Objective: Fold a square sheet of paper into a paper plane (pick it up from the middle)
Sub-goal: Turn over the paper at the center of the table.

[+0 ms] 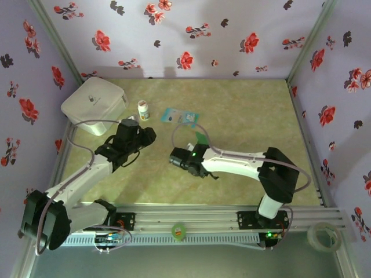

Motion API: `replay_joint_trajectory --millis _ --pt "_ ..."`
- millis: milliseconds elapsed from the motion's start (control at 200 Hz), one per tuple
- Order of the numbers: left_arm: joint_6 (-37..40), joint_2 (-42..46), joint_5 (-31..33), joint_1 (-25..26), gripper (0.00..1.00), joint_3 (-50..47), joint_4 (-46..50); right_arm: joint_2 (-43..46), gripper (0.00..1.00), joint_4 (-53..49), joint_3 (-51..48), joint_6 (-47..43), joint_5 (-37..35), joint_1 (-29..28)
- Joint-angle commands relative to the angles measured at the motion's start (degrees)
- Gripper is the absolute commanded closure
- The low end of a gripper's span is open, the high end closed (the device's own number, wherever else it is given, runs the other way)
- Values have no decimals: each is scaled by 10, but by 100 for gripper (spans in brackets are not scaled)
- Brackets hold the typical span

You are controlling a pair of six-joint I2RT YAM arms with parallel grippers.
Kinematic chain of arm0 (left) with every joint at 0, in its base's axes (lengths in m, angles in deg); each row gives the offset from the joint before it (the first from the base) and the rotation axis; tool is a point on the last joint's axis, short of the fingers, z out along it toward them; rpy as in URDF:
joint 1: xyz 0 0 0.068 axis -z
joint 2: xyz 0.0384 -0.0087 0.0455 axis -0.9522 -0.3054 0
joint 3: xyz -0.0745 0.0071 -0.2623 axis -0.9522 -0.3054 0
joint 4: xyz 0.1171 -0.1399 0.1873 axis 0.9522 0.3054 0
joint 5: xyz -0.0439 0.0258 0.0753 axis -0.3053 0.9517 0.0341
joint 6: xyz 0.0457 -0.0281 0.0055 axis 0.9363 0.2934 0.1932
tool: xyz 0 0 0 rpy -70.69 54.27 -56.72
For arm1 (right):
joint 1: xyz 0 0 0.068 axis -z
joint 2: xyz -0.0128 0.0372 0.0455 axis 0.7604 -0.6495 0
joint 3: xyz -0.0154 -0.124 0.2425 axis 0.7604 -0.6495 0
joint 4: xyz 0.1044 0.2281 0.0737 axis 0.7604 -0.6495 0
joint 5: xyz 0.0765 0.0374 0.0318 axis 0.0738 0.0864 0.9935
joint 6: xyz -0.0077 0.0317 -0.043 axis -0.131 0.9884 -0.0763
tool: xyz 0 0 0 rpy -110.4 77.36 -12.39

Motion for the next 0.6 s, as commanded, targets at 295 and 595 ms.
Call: replay_joint_trajectory --millis 295,595 --pt "7 2 -19 -16 62 -4 19 71 63 172 -52 56 311 78" --pt "1 -81 -164 -13 74 -4 -74 134 87 433 -219 211 599 275"
